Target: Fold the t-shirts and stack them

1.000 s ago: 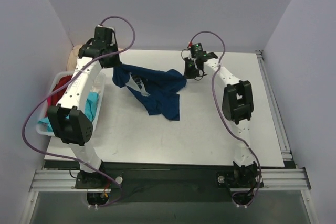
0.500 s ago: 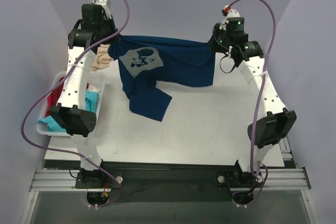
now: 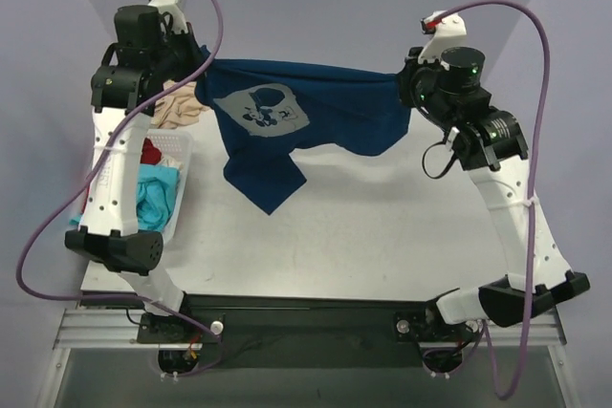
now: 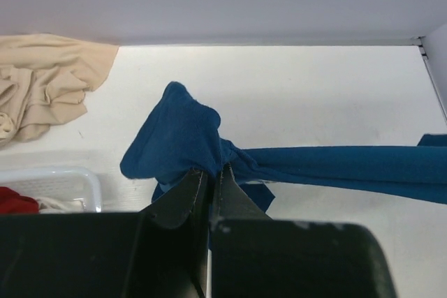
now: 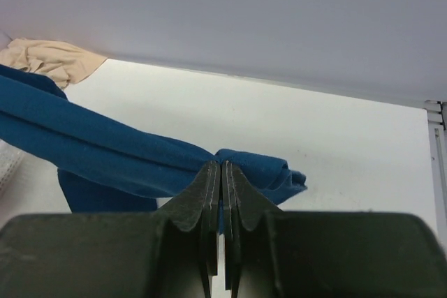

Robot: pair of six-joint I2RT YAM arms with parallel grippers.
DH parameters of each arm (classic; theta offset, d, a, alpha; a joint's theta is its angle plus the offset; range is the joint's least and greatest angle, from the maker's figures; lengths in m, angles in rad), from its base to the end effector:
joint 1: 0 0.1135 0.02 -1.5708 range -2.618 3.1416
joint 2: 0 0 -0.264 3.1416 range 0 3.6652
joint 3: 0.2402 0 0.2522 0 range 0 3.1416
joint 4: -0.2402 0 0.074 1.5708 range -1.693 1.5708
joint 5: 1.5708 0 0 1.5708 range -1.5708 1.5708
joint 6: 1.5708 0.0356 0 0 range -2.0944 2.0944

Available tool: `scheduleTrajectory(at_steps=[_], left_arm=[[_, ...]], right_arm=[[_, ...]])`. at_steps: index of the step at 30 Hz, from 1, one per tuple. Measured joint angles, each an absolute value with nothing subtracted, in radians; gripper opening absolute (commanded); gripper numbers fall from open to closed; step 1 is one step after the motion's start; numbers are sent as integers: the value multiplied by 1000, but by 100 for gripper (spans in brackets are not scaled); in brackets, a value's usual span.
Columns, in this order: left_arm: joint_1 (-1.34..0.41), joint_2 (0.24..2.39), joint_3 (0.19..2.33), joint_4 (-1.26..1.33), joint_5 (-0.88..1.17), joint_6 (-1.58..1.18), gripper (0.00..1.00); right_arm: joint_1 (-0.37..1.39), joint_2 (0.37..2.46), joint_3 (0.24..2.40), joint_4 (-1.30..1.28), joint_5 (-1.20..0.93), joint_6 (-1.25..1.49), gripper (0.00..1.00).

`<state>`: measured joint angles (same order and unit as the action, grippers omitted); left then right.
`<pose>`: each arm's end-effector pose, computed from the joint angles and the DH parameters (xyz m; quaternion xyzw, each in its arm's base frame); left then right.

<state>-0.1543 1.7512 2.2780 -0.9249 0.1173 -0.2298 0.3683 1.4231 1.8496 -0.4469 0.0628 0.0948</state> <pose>0.3450 -0.0579 0.5058 0.0010 0.8322 -0.1534 0.5329 0.2703 0.1019 0.5284 -0.0756 0.7103 0.1387 0.6860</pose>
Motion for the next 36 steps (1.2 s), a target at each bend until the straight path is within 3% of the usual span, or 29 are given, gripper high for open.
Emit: scheduleTrajectory(at_steps=[8,16,21,25,32,36], left_arm=[[-154,1552,2293,-928,98,-176,0],[-159,1629,2406,-914,131,-178,0],[-183,1817,2383,-878,132,-183,0],[-217,2030,2386,-857,120,-192,0],[-265,2358,2394,-793,58,-278,0],[-266,2398,2395,-707,28,-334,0]], right_arm=[[498,1202,1669,-393,123,48,0],[532,1063,1413,-183,205,29,0],[486,1186,1274,-30,363,16,0],[377,1420,1240,34,413,60,0],[262,1740,1316,43,429,130,0],[255,1808,1410,30,452,153,0]])
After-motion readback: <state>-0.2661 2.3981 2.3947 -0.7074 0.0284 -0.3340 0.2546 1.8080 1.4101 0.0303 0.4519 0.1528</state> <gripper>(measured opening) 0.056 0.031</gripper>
